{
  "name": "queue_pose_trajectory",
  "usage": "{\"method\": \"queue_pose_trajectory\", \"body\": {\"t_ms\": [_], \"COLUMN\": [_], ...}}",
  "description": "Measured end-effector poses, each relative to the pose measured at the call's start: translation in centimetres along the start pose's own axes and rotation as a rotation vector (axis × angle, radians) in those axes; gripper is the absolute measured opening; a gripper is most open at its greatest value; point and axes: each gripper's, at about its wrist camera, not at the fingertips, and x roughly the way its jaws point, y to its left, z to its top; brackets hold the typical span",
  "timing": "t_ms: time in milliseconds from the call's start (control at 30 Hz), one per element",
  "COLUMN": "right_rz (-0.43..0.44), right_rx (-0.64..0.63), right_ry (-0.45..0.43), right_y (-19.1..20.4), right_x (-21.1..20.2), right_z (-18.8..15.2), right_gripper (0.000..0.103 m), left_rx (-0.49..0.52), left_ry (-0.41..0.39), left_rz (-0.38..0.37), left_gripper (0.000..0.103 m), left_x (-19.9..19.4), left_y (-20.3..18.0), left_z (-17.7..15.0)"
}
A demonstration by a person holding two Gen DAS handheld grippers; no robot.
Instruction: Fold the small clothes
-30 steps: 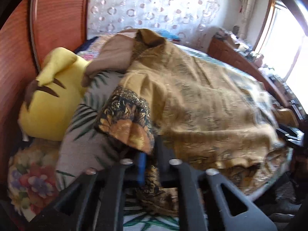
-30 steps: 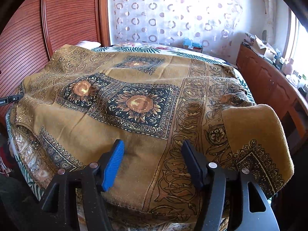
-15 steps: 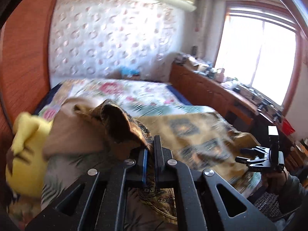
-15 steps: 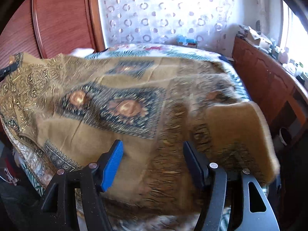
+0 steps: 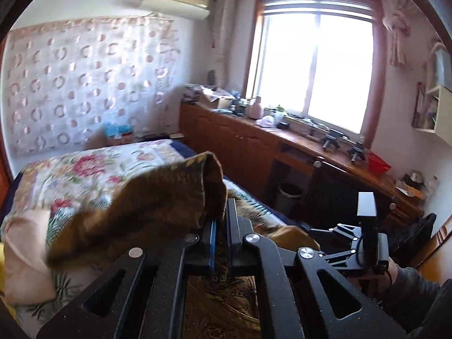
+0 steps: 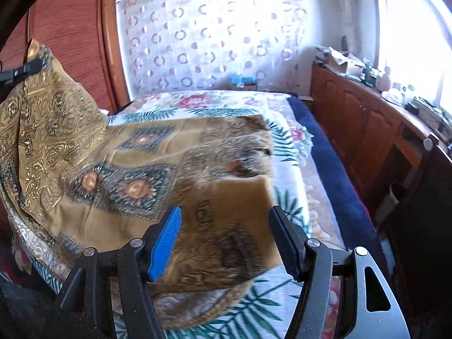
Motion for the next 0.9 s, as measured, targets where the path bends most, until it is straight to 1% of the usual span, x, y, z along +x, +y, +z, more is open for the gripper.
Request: {"method": "queue_pose_trajectory", "body": {"t_ms": [67,100,167,200,233,300,433,567,667,767,833,900], "right_rz": [-0.01,-0.019,-0.028,-0.025,-0.024,-0.026,-0.021,0.006,0.032,0.074,0.11,0.12], "right_rx": [0.0,-0.009,-0.018,-0.018,-0.018,-0.025,-0.036,-0.056,-0.088,-0.118,-0.136,-0.16], "right_ry": [-0.008,-0.014,-0.027,-0.031,-0.035,-0.039,-0.042,-0.039,-0.027,0.001,0.034,0.072], "right_y": [-0.2,-0.1,0.1,0.1,0.2,0.4,0.7,1.4,2.1,3.1,3.6,4.0], "right_x": [-0.2,-0.5,-0.8,-0.9,-1.0,-0.8,-0.1,0.6,1.6,3.3,4.7,6.2], "right_z": [0.2,0.4,0.6,0.6,0.8,0.7,0.7,1.0,1.7,2.2,2.5,2.7], "right_gripper": [0.066,0.066,0.066,0.066,0.067,0.066,0.067,0.066,0.067,0.066,0.066,0.066], "left_rx": [0.038,0.055,0.078,0.079,0.079,0.077,0.057,0.026,-0.002,-0.026,-0.035,-0.049], "left_ry": [0.032,0.059,0.084,0.088,0.094,0.111,0.117,0.125,0.13,0.144,0.158,0.17], "left_rz": [-0.025,-0.022,-0.022,-0.029,-0.026,-0.014,0.036,0.099,0.132,0.166,0.19,0.203], "left_gripper": [0.006,0.009,0.029,0.045,0.055,0.064,0.069,0.069,0.069,0.069,0.069,0.069], "left_x": [1.1,1.6,2.2,2.2,2.2,2.5,2.5,2.0,1.5,1.2,1.2,1.2], "left_y": [-1.5,-1.9,-2.2,-2.1,-2.2,-2.0,-0.7,1.3,2.9,4.2,5.0,5.7], "left_z": [0.4,0.5,0.2,-0.1,-0.3,-0.6,-1.3,-2.5,-3.6,-5.0,-6.0,-6.7]}}
